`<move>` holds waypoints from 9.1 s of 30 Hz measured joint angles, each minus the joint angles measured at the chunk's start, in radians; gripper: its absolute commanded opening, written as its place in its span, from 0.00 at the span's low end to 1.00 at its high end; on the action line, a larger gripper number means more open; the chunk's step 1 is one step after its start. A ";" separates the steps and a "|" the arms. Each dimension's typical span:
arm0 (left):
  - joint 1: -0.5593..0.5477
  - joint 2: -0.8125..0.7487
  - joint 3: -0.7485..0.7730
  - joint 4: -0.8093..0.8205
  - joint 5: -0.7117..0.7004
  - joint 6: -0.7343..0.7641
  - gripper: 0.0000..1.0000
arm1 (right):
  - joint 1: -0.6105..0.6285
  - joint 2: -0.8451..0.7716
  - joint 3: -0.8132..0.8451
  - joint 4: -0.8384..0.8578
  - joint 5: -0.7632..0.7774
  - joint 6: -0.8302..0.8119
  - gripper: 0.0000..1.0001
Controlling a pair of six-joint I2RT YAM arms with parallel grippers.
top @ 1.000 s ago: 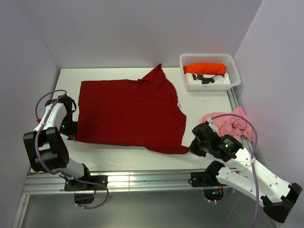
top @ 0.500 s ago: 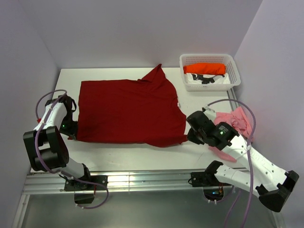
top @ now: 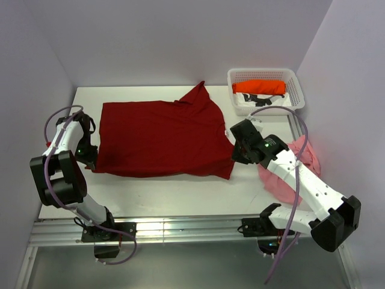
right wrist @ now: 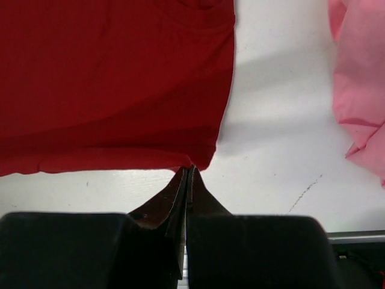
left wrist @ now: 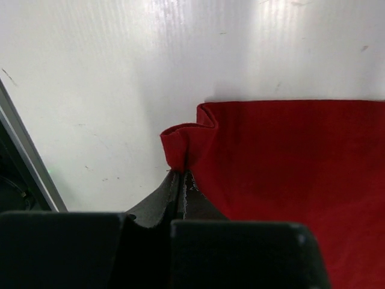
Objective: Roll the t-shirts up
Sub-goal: Fold the tshirt
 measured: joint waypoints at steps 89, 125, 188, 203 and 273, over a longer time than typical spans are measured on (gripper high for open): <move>0.034 0.282 0.190 0.214 0.177 0.236 0.48 | -0.208 0.723 0.524 0.264 -0.065 -0.196 0.51; -0.046 -0.374 -0.056 0.338 0.253 0.390 0.99 | -0.241 0.185 -0.359 0.613 -0.220 -0.071 0.66; 0.072 -0.214 -0.298 0.706 0.399 0.441 0.91 | -0.382 0.271 -0.472 0.829 -0.099 0.177 0.00; -0.028 0.267 0.021 0.870 0.411 0.498 0.65 | -0.382 0.264 -0.483 0.841 -0.106 0.157 0.00; -0.046 -0.186 -0.529 0.961 0.274 0.137 0.43 | -0.382 0.254 -0.481 0.837 -0.125 0.136 0.00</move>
